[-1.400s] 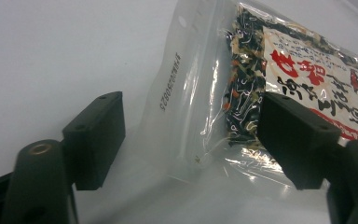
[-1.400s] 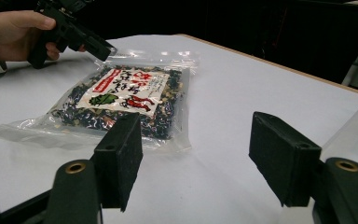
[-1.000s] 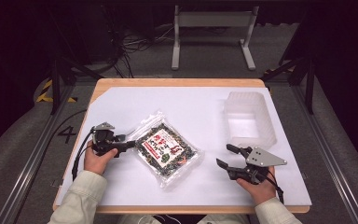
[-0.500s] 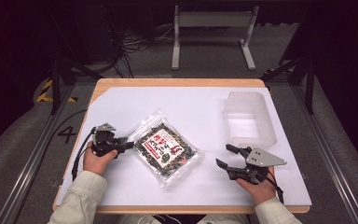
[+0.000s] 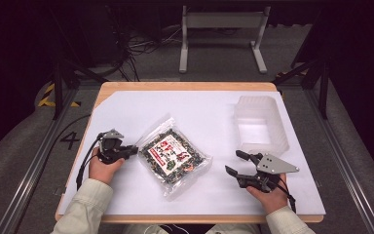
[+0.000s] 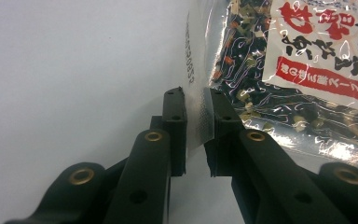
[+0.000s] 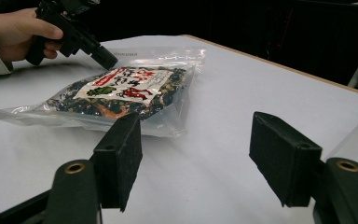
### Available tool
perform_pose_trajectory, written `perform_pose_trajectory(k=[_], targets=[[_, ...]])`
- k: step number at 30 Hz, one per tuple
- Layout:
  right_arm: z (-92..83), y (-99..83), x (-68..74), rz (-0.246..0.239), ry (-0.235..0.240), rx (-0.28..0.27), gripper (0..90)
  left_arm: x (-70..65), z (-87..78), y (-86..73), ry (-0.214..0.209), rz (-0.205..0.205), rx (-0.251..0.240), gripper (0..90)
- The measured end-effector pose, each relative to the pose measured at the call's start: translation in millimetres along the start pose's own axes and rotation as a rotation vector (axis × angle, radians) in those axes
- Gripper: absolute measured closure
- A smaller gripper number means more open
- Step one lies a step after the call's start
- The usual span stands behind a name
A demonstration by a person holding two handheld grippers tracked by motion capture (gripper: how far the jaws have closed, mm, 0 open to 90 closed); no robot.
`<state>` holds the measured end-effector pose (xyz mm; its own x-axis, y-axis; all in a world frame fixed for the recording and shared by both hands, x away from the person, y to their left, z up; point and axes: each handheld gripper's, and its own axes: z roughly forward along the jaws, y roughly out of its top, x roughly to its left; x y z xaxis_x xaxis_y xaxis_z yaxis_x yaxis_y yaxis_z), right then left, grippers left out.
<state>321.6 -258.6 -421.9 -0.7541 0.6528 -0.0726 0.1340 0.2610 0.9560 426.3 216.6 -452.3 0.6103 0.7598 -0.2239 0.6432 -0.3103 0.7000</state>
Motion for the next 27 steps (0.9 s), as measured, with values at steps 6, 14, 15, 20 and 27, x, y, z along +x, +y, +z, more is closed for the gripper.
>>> perform_pose_trajectory(k=[6,14,15,20,27], targets=[[0.7,-0.7,-0.5,-0.001,-0.002,0.010,34.4,10.6,0.9,-2.3,-0.078,-0.064,-0.011,81.1],[1.1,-0.5,-0.1,-0.001,0.001,0.007,34.5,8.5,-0.8,-1.9,-0.060,-0.059,-0.028,87.8],[1.0,-0.4,-0.1,-0.001,0.002,0.007,34.5,8.3,-1.2,-1.7,-0.062,-0.061,-0.030,89.3],[0.3,-0.5,-0.9,0.001,0.003,0.007,34.5,5.8,-3.7,0.1,-0.048,-0.029,-0.039,89.4],[-0.3,0.1,-1.1,0.003,0.003,0.001,35.1,-0.2,-17.3,7.4,-0.073,-0.019,-0.116,89.5]])
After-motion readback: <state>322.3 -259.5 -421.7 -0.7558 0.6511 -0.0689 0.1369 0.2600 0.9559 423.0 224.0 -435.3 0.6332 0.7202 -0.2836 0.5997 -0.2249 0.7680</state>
